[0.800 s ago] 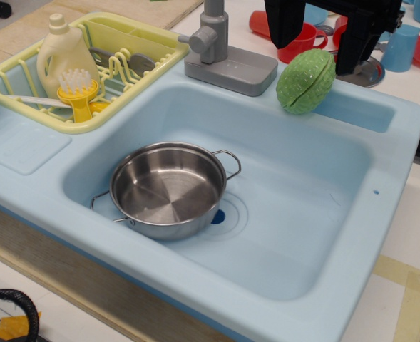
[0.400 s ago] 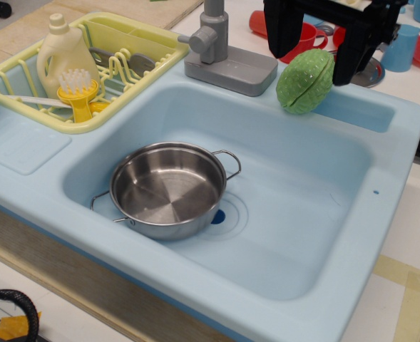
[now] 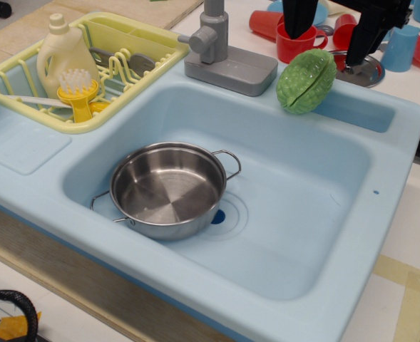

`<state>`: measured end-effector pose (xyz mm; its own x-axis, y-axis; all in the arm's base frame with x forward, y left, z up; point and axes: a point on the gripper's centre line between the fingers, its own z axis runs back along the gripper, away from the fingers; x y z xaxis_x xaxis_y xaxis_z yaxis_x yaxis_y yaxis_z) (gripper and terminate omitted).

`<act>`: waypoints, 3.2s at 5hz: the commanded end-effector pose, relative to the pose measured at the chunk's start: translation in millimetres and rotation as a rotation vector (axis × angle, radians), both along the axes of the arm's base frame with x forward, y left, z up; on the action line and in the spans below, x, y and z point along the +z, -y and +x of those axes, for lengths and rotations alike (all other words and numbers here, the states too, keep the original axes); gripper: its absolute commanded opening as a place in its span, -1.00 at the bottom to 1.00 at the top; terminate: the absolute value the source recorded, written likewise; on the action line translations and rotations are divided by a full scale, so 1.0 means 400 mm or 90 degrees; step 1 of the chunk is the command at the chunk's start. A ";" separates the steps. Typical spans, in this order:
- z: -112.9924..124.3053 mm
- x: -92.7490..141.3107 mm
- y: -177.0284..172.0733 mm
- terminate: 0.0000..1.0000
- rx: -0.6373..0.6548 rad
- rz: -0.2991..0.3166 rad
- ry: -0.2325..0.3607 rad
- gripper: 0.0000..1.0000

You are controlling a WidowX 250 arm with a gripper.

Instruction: Put green squash into pot or pan

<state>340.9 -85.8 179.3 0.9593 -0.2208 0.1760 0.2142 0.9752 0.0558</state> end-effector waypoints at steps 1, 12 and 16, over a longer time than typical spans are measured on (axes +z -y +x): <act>0.013 0.013 0.002 -1.00 0.022 -0.030 0.020 1.00; -0.261 -0.042 -0.158 -1.00 0.287 -0.087 0.063 -1.00; -0.261 -0.067 -0.218 -1.00 0.262 -0.105 0.016 1.00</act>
